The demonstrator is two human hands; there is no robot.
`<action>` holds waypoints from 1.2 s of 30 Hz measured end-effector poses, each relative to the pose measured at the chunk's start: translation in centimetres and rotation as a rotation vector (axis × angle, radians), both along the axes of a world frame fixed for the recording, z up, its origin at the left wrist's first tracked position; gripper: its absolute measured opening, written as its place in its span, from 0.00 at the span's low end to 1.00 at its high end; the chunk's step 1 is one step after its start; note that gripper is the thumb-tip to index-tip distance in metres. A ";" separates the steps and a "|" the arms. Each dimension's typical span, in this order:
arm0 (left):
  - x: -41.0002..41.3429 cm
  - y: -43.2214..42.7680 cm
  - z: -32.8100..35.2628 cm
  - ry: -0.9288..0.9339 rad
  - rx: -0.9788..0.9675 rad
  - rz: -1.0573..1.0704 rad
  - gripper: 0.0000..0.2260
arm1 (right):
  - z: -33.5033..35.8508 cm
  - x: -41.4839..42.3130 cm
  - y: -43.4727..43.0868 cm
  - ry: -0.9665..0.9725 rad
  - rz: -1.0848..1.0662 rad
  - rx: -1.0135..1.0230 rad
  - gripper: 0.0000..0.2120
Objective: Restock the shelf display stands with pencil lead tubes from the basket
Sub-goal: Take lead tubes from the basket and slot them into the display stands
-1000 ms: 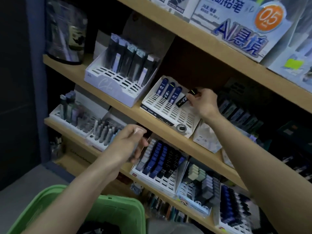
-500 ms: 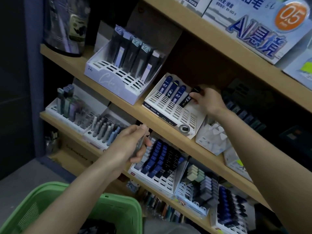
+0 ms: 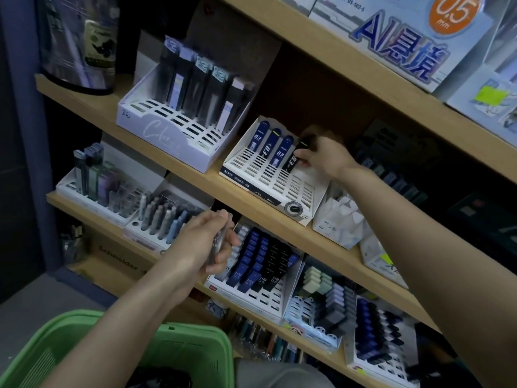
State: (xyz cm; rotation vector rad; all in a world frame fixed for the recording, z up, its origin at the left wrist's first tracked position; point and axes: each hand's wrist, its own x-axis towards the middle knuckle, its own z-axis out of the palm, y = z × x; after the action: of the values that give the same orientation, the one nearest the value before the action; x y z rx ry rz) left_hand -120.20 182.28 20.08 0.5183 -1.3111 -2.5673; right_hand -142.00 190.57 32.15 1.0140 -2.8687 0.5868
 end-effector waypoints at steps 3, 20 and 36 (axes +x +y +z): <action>-0.1 0.1 -0.1 -0.012 -0.023 -0.007 0.09 | -0.8 -0.2 0.3 0.140 0.038 -0.103 0.11; -0.6 0.9 0.2 0.023 -0.091 -0.014 0.09 | -1.5 1.6 0.7 0.401 -0.039 0.057 0.19; 0.5 3.0 -0.3 -0.052 -0.541 -0.111 0.04 | -5.7 12.9 7.5 -0.413 0.330 -0.175 0.09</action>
State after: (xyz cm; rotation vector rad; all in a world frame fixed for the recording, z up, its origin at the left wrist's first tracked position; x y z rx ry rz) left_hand -119.70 185.24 19.78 0.4130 -2.0020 -2.1426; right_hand -129.10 198.03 26.49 1.5019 -2.9163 1.1742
